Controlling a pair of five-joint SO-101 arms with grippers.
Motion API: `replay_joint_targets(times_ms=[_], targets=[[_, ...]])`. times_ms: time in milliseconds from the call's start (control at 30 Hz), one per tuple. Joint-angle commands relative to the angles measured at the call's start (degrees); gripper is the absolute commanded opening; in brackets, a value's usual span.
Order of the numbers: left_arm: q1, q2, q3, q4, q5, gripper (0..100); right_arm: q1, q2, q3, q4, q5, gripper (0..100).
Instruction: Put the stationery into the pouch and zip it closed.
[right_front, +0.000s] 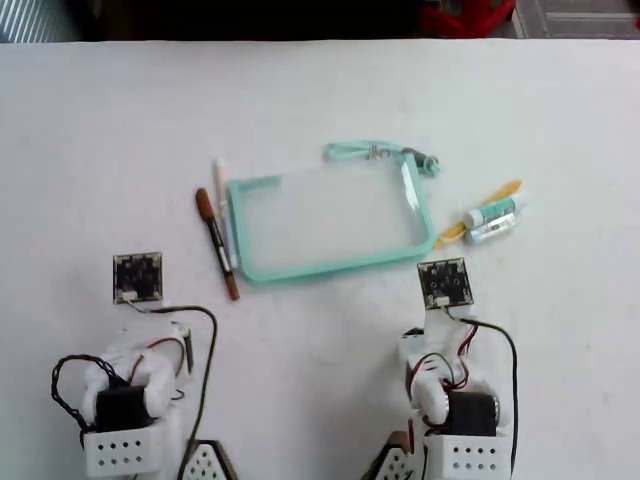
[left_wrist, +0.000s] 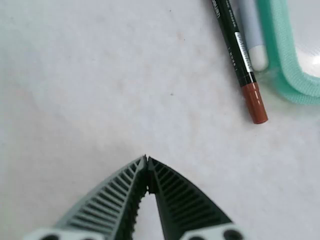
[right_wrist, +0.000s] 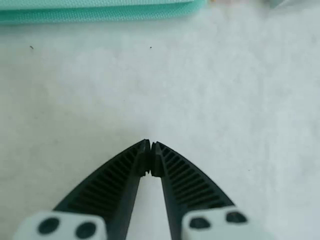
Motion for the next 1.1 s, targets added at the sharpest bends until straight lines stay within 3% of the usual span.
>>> replay_joint_targets(times_ms=[0, 133, 567, 800, 1067], targets=[[2.2, 0.0, -2.5, -2.8, 0.6, 2, -0.1, -0.2, 0.5, 0.2, -0.2, 1.8], [2.9, 0.0, -6.4, -8.5, 0.4, 2, -0.1, -0.2, 0.5, 0.2, -0.2, 1.8], [6.9, 0.0, -12.7, -5.5, 0.3, 2, 0.0, -0.2, 0.5, 0.2, -0.2, 1.8], [8.0, 0.0, -22.5, -12.3, 0.7, 2, 0.0, -0.2, 0.5, 0.2, -0.2, 1.8], [25.7, 0.1, -15.3, -18.3, 0.8, 2, -0.1, -0.2, 0.5, 0.2, -0.2, 1.8]])
